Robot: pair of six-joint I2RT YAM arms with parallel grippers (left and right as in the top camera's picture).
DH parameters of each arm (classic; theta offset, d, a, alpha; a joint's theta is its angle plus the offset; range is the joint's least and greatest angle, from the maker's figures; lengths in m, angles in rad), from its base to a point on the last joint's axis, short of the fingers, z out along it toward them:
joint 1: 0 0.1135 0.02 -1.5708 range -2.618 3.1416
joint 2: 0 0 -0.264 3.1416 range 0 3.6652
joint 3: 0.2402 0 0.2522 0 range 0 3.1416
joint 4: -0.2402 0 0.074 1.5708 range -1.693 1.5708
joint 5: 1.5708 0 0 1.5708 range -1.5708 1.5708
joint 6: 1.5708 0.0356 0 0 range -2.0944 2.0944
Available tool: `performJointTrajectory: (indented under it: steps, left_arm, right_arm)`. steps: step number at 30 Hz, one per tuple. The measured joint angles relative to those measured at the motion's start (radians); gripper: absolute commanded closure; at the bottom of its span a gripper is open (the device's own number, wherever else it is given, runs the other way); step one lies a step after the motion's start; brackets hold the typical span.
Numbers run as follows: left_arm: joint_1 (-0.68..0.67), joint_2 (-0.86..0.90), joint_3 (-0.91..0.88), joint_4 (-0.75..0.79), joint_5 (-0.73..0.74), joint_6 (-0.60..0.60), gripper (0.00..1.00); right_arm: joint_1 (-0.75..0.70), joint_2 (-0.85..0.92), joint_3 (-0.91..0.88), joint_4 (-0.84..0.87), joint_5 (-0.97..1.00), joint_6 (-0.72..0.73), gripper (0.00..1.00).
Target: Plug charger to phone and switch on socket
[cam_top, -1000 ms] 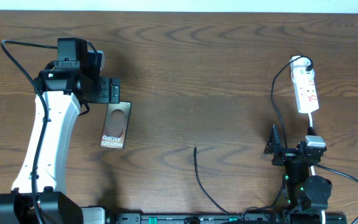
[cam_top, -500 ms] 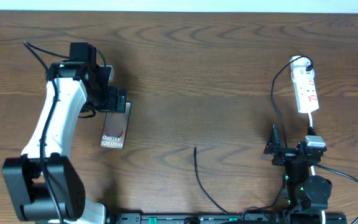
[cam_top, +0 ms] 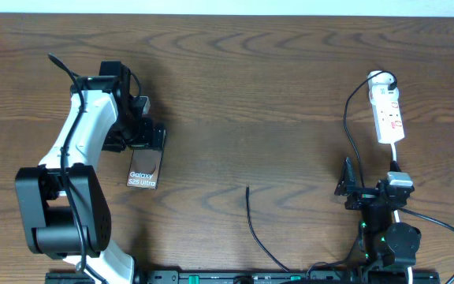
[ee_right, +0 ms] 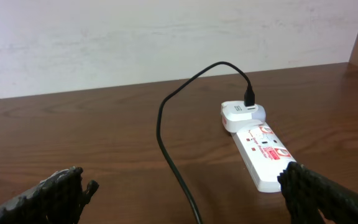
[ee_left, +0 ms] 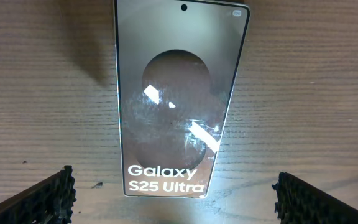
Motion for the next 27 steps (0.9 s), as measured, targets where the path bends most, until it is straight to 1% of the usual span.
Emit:
performJointTrajectory:
  steps: [11, 15, 18, 22, 27]
  left_arm:
    - [0.000, 0.000, -0.096, 0.100, 0.000, 0.000, 0.01]
    - [0.000, 0.000, -0.129, 0.160, 0.000, 0.000, 0.01]
    - [0.000, 0.000, -0.172, 0.237, -0.010, 0.000, 0.01]
    - [0.000, 0.000, -0.206, 0.280, -0.023, 0.000, 0.01]
    - [0.000, 0.000, -0.227, 0.290, -0.032, 0.000, 0.01]
  right_arm:
    - [0.000, 0.000, 0.000, 0.000, 0.000, 0.000, 0.01]
    - [0.000, 0.000, 0.000, 0.000, 0.000, 0.000, 0.01]
    - [0.000, 0.000, 0.000, 0.000, 0.000, 0.000, 0.01]
    - [0.000, 0.000, 0.000, 0.000, 0.000, 0.000, 0.01]
    - [0.000, 0.000, 0.000, 0.000, 0.000, 0.000, 0.01]
